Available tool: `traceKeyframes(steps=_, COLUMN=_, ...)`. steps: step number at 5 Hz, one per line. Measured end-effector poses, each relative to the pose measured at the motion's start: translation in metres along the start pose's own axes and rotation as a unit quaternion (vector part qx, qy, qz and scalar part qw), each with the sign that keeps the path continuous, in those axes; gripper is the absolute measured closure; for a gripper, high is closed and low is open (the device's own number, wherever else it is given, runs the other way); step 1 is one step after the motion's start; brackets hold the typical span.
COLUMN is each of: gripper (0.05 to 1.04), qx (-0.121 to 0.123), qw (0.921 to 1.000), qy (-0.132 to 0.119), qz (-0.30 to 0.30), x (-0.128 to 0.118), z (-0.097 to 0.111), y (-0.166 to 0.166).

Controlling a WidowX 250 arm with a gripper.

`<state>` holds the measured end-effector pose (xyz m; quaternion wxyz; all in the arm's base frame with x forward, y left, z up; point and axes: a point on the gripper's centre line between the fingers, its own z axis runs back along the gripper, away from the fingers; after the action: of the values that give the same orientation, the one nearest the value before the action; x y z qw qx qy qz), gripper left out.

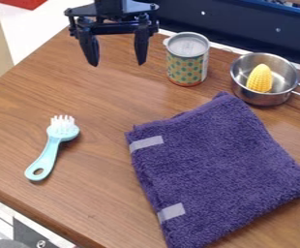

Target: Move the mug to the left mid of the table

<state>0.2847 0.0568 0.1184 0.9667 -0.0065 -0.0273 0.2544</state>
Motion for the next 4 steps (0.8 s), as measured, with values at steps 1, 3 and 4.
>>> traceKeyframes(steps=1, gripper=0.087, qx=0.003, qw=0.9999, qy=0.015, qz=-0.001, x=-0.002, z=-0.008, y=0.000)
traceKeyframes(steps=3, gripper=0.087, qx=-0.016, qw=0.9910, qy=-0.018, qz=-0.132, x=0.046, z=0.002, y=-0.032)
traceKeyframes(steps=4, gripper=0.087, qx=0.013, qw=0.9644, qy=-0.075, qz=-0.253, x=0.059, z=0.002, y=-0.052)
